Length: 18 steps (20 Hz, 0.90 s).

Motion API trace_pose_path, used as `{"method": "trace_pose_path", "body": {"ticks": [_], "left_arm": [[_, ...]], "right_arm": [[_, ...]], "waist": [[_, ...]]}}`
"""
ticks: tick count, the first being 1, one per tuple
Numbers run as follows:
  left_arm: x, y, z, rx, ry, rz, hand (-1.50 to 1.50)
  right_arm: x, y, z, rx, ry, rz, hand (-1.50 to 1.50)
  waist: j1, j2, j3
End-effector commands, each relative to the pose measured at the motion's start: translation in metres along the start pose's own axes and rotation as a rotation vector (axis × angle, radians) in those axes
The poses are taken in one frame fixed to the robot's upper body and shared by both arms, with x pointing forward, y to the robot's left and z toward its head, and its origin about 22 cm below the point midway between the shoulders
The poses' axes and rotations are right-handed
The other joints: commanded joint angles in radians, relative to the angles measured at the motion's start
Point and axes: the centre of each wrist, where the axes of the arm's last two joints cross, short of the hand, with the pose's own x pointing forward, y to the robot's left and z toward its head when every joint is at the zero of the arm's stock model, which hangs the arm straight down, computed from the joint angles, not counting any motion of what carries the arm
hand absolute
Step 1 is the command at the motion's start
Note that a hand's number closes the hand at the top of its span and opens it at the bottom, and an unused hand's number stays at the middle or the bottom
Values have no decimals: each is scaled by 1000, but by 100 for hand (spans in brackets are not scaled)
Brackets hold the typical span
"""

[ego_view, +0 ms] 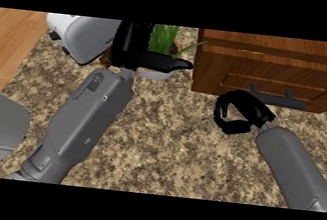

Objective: Pick up the cup, place it into the drawer and close the drawer

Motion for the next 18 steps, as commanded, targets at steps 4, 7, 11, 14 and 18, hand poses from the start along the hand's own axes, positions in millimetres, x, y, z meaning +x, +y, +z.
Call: {"method": "trace_pose_path", "body": {"ticks": [4, 7, 11, 14, 18], "left_arm": [[2, 51, 15, 33, 27, -11, -150], [-7, 36, 26, 16, 38, -4, -150], [0, 54, 29, -11, 62, 2, -150], [4, 56, 25, -21, 42, -3, -150], [10, 59, 24, -41, 37, 2, -150]], "right_arm": [[-13, -79, -7, -202, -15, -49, 150], [-16, -79, -14, -275, 3, -74, 150], [-13, -123, -2, -361, 30, -98, 150], [-1, -142, -2, -378, 14, -112, 150], [-10, -151, 12, -378, 21, -112, 150]], "waist": [[53, 23, -1], [69, 26, 0], [95, 30, -1], [98, 41, -2], [114, 36, -1]]}}
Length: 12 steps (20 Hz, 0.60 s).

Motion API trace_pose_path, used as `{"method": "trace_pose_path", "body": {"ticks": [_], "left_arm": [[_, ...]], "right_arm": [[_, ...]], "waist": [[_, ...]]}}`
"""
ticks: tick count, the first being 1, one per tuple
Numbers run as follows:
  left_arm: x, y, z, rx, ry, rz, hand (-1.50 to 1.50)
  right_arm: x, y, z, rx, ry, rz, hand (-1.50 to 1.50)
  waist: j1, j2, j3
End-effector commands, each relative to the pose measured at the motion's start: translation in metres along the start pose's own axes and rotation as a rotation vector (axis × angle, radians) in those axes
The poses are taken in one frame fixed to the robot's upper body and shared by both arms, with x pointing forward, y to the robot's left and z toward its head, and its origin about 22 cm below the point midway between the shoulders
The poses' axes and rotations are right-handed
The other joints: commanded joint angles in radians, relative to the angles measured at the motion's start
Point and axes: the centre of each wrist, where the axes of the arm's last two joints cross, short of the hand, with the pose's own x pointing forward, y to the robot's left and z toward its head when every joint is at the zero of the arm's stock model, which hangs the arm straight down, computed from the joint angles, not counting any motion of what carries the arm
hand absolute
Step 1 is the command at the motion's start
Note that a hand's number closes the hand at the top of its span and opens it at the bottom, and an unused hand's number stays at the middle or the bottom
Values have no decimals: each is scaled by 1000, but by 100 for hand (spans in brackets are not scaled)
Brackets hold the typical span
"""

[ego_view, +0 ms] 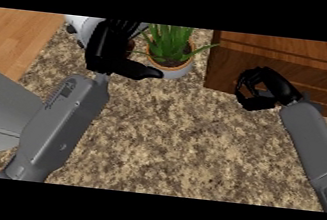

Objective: Pick up the cup, place it into the drawer and close the drawer

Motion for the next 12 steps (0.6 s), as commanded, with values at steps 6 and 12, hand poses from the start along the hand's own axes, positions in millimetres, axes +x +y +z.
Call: {"method": "trace_pose_path", "body": {"ticks": [6, 12], "left_arm": [[-9, 11, 15, -2, 61, 14, -150], [-6, 23, 18, -1, 57, 16, -150]], "right_arm": [[52, -97, 4, -239, -34, 66, 150], [46, -100, 13, -221, -35, 45, 150]], "waist": [[54, 24, -14], [65, 30, -14]]}}
